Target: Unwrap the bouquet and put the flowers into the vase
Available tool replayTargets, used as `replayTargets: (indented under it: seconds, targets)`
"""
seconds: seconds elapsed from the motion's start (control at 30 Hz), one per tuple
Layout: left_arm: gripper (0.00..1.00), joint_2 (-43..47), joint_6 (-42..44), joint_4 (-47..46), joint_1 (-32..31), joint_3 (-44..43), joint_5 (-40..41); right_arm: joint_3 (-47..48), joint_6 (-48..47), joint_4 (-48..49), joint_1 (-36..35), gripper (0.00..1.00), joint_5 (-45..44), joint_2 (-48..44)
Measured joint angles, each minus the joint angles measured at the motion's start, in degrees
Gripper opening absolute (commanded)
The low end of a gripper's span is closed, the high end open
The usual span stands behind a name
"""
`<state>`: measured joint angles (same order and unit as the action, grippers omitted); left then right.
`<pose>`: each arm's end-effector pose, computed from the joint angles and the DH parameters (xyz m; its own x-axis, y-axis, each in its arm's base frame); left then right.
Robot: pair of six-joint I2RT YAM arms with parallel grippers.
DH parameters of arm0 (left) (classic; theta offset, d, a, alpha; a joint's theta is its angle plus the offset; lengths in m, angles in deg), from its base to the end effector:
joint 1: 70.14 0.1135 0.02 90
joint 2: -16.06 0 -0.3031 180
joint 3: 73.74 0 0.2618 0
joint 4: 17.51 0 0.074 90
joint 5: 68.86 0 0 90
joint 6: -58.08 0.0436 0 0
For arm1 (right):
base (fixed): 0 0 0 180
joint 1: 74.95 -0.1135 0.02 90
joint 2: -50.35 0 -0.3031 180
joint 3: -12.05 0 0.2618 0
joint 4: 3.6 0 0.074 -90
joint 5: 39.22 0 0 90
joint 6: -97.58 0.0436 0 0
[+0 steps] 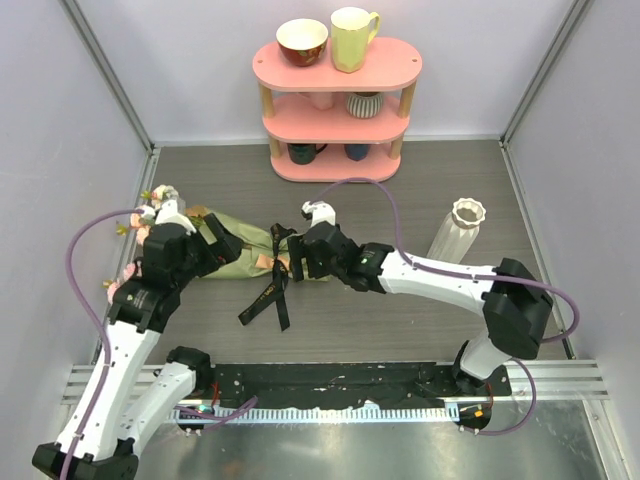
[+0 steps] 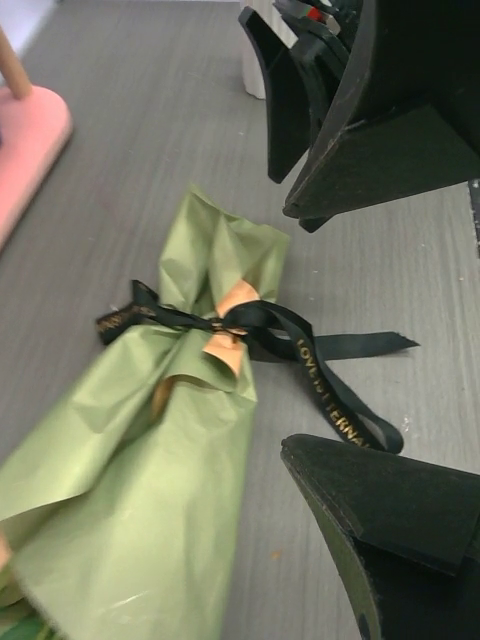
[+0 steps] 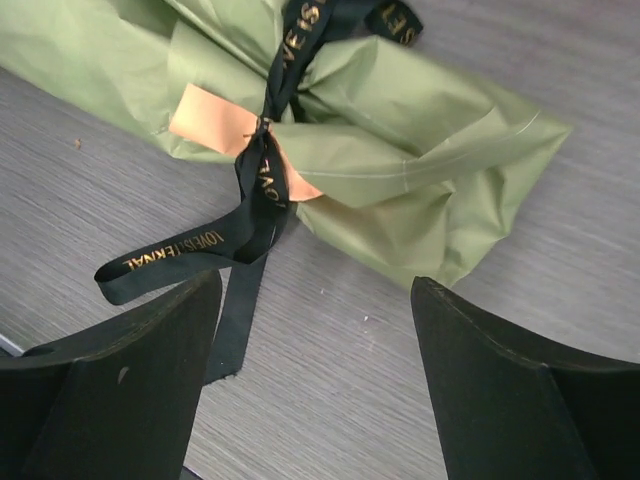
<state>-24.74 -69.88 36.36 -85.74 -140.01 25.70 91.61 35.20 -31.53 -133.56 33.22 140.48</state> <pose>0.1264 -0.0317 0.3683 -0.4846 -0.5013 -0.7168 -0.1235 0.8505 -0.5113 0.2032 0.3077 0.2966 -0.6076 -0.1472 -0.7805 -0.4618 0.8650 0.1964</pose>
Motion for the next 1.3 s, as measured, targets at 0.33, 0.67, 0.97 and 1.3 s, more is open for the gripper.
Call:
replayTargets:
  seconds: [0.33, 0.67, 0.97, 1.3]
  targets:
    - [0.71, -8.8, -6.5, -8.2, 0.0, 13.0, -11.1, -4.5, 9.1, 12.3, 0.9, 0.35, 8.5, 5.9]
    - [0.77, -21.8, -6.2, -15.1, -4.7, 17.5, -12.9, -9.9, 15.2, 20.7, 4.1, 0.40, 19.7, 9.4]
    - [0.78, -27.4, -5.1, -17.5, -11.8, 17.6, -8.6, -16.9, 16.0, 21.7, 4.6, 0.42, 22.2, 7.2]
    - [0.38, -30.2, -4.9, -18.1, -14.9, 19.3, -4.9, -17.9, 16.0, 22.6, 5.4, 0.42, 24.0, 4.6]
